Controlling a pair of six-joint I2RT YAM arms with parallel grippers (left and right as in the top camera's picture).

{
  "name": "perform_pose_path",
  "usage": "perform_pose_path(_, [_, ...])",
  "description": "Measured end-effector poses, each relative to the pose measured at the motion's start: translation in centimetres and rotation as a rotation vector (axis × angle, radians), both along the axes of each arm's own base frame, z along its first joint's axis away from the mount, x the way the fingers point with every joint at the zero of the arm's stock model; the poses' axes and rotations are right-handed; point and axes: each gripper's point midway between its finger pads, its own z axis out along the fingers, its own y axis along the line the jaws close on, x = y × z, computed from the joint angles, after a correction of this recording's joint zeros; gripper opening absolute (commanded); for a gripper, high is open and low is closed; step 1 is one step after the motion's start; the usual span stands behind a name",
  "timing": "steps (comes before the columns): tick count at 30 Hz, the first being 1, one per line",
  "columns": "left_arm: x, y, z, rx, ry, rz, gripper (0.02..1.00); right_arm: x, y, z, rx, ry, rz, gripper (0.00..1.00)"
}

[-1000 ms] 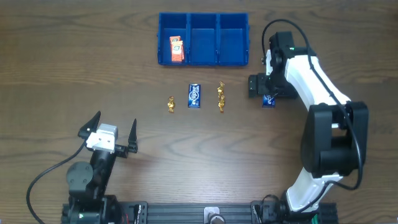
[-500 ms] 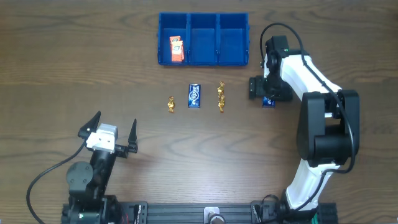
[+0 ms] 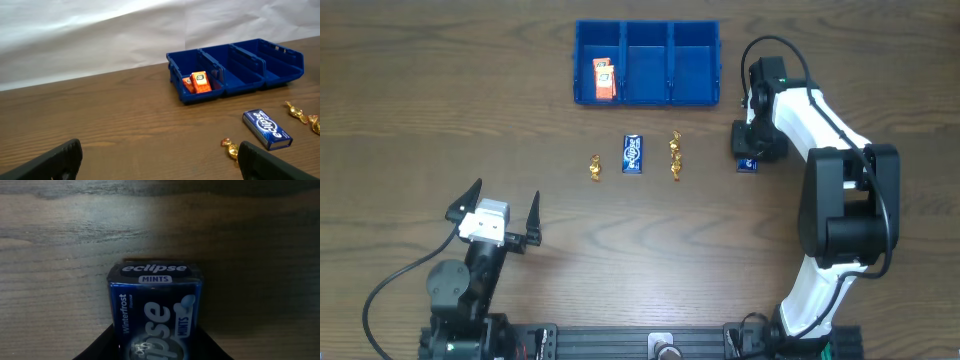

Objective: Sort Candies Into Trays

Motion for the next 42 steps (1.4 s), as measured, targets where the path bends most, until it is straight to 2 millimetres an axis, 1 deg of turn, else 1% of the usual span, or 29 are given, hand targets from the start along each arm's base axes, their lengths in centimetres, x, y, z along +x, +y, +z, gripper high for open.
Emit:
perform_pose_path(7, [0.0, 0.0, 0.0, 0.000, 0.000, 0.000, 0.998, 0.0, -0.2, 0.2, -0.025, 0.002, -0.001, 0.211])
perform_pose_path(8, [0.0, 0.0, 0.0, 0.000, 0.000, 0.000, 0.998, 0.1, 0.0, 0.5, -0.030, -0.002, 0.003, 0.205])
perform_pose_path(10, [0.0, 0.0, 0.0, 0.000, 0.000, 0.000, 0.998, 0.9, 0.9, 2.1, -0.034, -0.039, 0.022, 0.191])
perform_pose_path(13, [0.0, 0.0, 0.0, 0.000, 0.000, 0.000, 0.998, 3.5, 3.6, 6.8, -0.030, -0.165, 0.065, 0.176])
perform_pose_path(15, [0.0, 0.0, 0.0, 0.000, 0.000, 0.000, 0.998, 6.0, 6.4, 11.8, -0.022, -0.306, 0.096, 0.156])
perform_pose_path(17, [0.0, 0.0, 0.0, 0.000, 0.000, 0.000, 0.998, 8.2, 9.7, 17.4, 0.000, -0.469, 0.122, 0.154])
perform_pose_path(19, [0.0, 0.0, 0.0, 0.000, 0.000, 0.000, 0.998, 9.3, 12.6, 22.2, 0.026, -0.615, 0.132, 0.152])
perform_pose_path(21, [0.0, 0.0, 0.0, 0.000, 0.000, 0.000, 0.998, 10.0, 14.7, 25.4, 0.054, -0.721, 0.130, 0.152])
perform_pose_path(23, [0.0, 0.0, 0.0, 0.000, 0.000, 0.000, 0.998, 10.8, 16.2, 27.5, 0.086, -0.806, 0.117, 0.152])
perform_pose_path(24, [0.0, 0.0, 0.0, 0.000, 0.000, 0.000, 0.998, 11.1, 16.7, 27.9, 0.096, -0.831, 0.110, 0.152])
perform_pose_path(26, [0.0, 0.0, 0.0, 0.000, 0.000, 0.000, 0.998, 12.0, 17.4, 27.7, 0.101, -0.853, 0.093, 0.152])
perform_pose_path(28, [0.0, 0.0, 0.0, 0.000, 0.000, 0.000, 0.998, 13.2, 17.8, 26.5, 0.095, -0.854, 0.074, 0.152])
perform_pose_path(29, [0.0, 0.0, 0.0, 0.000, 0.000, 0.000, 0.998, 13.7, 18.1, 25.2, 0.084, -0.839, 0.069, 0.152])
perform_pose_path(30, [0.0, 0.0, 0.0, 0.000, 0.000, 0.000, 0.998, 14.4, 18.4, 22.7, 0.065, -0.801, 0.069, 0.152])
perform_pose_path(31, [0.0, 0.0, 0.0, 0.000, 0.000, 0.000, 0.998, 14.7, 18.6, 21.0, 0.050, -0.772, 0.072, 0.152])
perform_pose_path(34, [0.0, 0.0, 0.0, 0.000, 0.000, 0.000, 0.998, 15.5, 19.3, 17.1, 0.026, -0.714, 0.079, 0.152])
perform_pose_path(35, [0.0, 0.0, 0.0, 0.000, 0.000, 0.000, 0.998, 15.6, 19.5, 15.3, 0.015, -0.685, 0.086, 0.154])
perform_pose_path(36, [0.0, 0.0, 0.0, 0.000, 0.000, 0.000, 0.998, 15.6, 19.6, 14.2, 0.007, -0.667, 0.090, 0.154])
perform_pose_path(38, [0.0, 0.0, 0.0, 0.000, 0.000, 0.000, 0.998, 15.7, 19.8, 13.0, 0.001, -0.650, 0.094, 0.154])
perform_pose_path(39, [0.0, 0.0, 0.0, 0.000, 0.000, 0.000, 0.998, 15.7, 19.8, 12.8, 0.000, -0.648, 0.094, 0.154])
perform_pose_path(42, [0.0, 0.0, 0.0, 0.000, 0.000, 0.000, 0.998, 15.9, 19.8, 13.0, -0.002, -0.659, 0.091, 0.161])
